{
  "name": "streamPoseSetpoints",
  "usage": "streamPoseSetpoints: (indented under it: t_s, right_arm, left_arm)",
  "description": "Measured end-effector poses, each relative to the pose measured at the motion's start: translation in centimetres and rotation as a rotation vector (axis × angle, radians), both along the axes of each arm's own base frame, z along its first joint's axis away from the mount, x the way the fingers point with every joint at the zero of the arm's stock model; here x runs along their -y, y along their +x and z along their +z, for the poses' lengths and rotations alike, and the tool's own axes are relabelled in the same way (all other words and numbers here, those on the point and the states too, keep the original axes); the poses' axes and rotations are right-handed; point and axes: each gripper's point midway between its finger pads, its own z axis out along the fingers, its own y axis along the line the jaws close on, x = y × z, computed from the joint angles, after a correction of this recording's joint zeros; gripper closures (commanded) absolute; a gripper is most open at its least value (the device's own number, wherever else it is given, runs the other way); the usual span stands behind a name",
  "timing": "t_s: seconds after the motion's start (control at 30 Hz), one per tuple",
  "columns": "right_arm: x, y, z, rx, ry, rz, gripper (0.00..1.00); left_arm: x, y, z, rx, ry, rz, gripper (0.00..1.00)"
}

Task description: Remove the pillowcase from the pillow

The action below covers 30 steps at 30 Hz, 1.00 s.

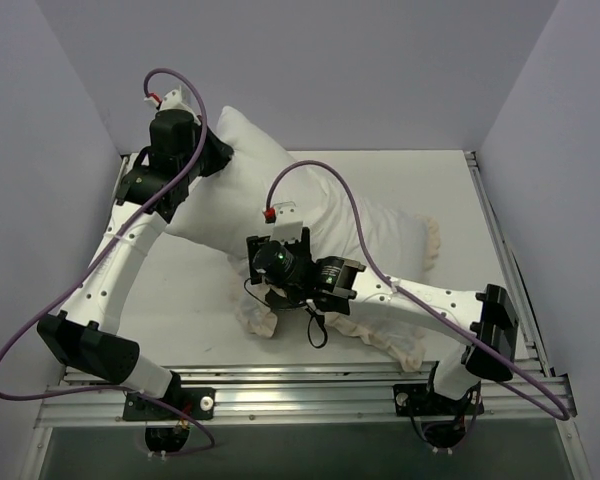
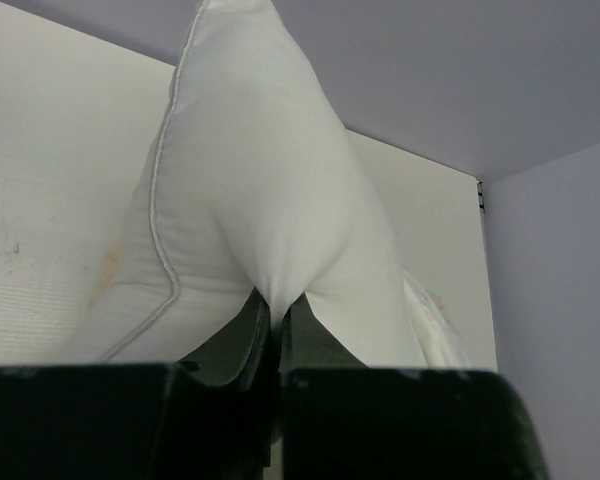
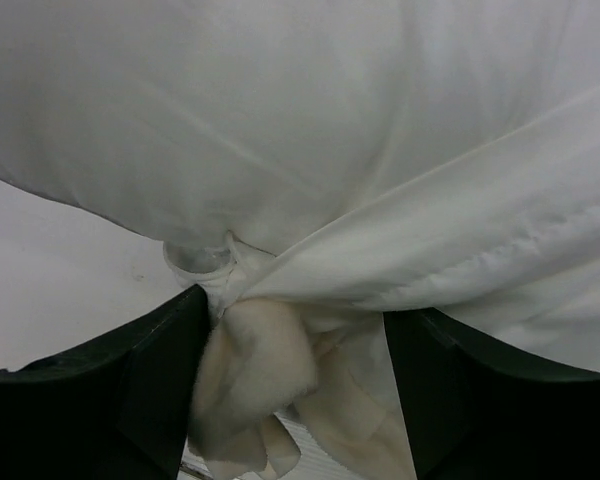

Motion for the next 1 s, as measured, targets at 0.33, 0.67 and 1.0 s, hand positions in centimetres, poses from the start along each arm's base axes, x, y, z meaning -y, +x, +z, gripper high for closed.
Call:
streamPoseSetpoints:
  t_s: [0.33, 0.67, 1.0]
  right_arm:
    - [1.9, 1.1, -5.3, -0.070, -0.043, -0.039, 1.00]
    - [22.0, 8.4, -10.0, -0.169, 0.143, -0.455, 1.00]
    - [23.4, 8.0, -10.3, -0.246, 0.190, -0.358, 0.83]
  left_arm:
    - [-2.2, 0.1, -1.2, -0.059, -0.003, 0.015, 0.98]
    - [-8.0, 1.7, -0.6, -0.207, -0.196, -0.005, 0.98]
    - [-8.2, -1.4, -5.7, -0.303, -0.345, -0.079, 0.98]
